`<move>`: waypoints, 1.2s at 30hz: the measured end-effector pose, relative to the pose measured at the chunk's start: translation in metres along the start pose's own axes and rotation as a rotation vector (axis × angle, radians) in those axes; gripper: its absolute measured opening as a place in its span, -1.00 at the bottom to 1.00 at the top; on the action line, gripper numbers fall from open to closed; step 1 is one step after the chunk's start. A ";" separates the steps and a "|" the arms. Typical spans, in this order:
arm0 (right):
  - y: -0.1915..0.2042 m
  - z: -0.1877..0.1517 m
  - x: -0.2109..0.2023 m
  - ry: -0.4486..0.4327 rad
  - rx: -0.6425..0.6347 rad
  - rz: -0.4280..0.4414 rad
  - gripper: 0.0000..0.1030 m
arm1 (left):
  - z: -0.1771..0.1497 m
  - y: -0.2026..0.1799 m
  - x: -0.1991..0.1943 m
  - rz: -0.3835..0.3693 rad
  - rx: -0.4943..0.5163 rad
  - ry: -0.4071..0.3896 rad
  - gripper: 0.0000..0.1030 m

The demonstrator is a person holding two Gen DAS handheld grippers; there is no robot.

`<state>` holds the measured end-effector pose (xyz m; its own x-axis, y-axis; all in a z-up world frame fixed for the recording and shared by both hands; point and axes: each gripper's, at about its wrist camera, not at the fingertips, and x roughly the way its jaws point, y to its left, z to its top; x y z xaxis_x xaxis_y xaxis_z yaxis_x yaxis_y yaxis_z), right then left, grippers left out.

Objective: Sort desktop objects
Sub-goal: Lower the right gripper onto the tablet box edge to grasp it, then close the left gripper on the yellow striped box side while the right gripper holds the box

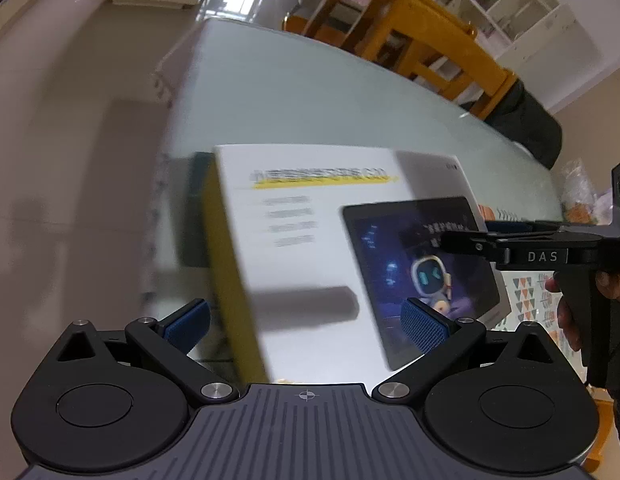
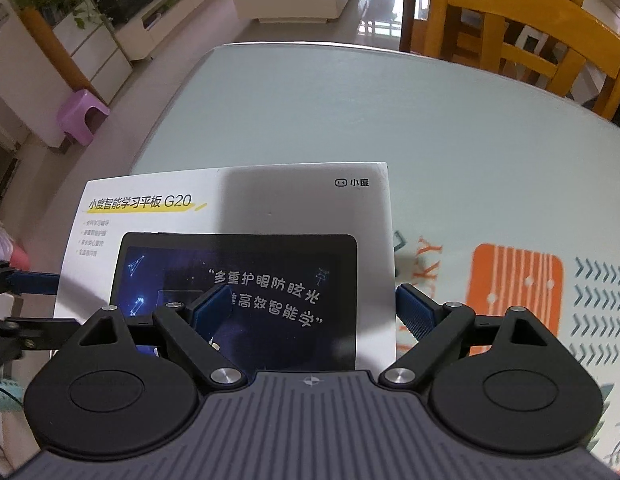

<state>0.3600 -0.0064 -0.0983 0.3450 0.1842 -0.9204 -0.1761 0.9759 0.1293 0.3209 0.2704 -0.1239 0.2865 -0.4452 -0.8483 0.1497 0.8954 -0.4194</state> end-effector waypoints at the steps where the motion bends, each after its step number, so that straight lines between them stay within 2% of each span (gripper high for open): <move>1: 0.003 0.000 0.000 0.002 0.007 -0.002 1.00 | -0.002 0.010 -0.004 -0.013 -0.001 -0.005 1.00; 6: 0.023 -0.004 0.004 -0.001 0.034 -0.007 1.00 | -0.008 0.058 -0.011 -0.131 -0.039 -0.013 1.00; 12: 0.049 -0.013 0.006 0.002 0.055 -0.006 1.00 | -0.013 0.103 0.004 -0.263 -0.107 -0.001 1.00; 21: 0.079 -0.020 0.012 0.019 0.056 0.030 1.00 | -0.026 0.165 0.026 -0.489 -0.272 -0.031 1.00; 27: 0.084 -0.021 0.015 0.037 0.070 0.072 1.00 | -0.035 0.178 0.044 -0.558 -0.228 0.011 1.00; 31: 0.083 -0.022 0.015 0.032 0.073 0.081 1.00 | -0.038 0.174 0.047 -0.578 -0.217 -0.027 1.00; 33: 0.081 -0.023 0.015 0.033 0.080 0.090 1.00 | -0.042 0.178 0.051 -0.607 -0.240 -0.028 1.00; 36: 0.079 -0.024 0.016 0.034 0.084 0.104 1.00 | -0.043 0.184 0.057 -0.642 -0.293 0.026 1.00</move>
<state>0.3292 0.0712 -0.1120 0.2967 0.2821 -0.9124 -0.1311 0.9584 0.2537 0.3241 0.4096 -0.2635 0.2038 -0.8892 -0.4096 0.0193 0.4220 -0.9064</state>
